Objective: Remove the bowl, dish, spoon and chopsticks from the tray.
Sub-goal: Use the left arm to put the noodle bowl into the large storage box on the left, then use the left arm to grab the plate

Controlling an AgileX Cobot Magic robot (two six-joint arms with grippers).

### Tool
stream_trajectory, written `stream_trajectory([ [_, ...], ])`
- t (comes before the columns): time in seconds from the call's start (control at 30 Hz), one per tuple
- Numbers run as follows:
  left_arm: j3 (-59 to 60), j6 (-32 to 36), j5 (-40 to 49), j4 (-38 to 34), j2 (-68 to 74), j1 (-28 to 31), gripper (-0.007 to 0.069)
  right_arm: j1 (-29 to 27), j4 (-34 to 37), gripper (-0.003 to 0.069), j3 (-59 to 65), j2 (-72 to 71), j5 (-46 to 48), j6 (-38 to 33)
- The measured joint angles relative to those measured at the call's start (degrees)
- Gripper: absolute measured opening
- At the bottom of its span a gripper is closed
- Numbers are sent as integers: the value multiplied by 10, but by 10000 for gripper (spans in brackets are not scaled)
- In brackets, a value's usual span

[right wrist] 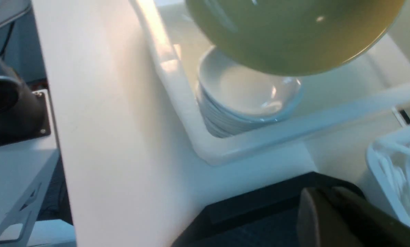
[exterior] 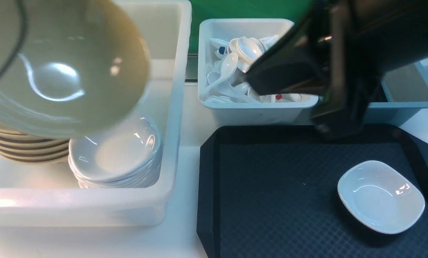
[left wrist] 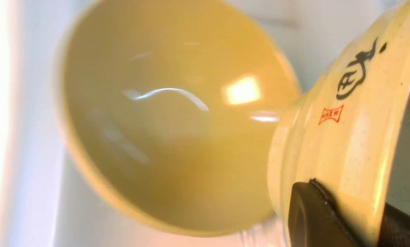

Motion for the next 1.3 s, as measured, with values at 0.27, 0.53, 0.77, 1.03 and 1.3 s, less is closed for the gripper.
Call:
stream_trajectory([
  [0.27, 45, 28, -97, -56, 66, 83, 6, 6, -38, 61, -5, 11, 17, -14],
  [0.53, 45, 34, -113, -31, 144, 69, 66, 6, -54, 62, -5, 11, 20, -14],
  [0.77, 45, 47, -106, 53, 156, 64, 298, 6, -57, 66, -5, 11, 21, -25],
  [1.03, 36, -3, -90, 98, 143, 64, 501, 6, -79, 76, -5, 11, 22, -34],
  [1.3, -81, -39, -30, 115, 34, -93, 476, 6, -238, 79, -5, 11, 44, 94],
])
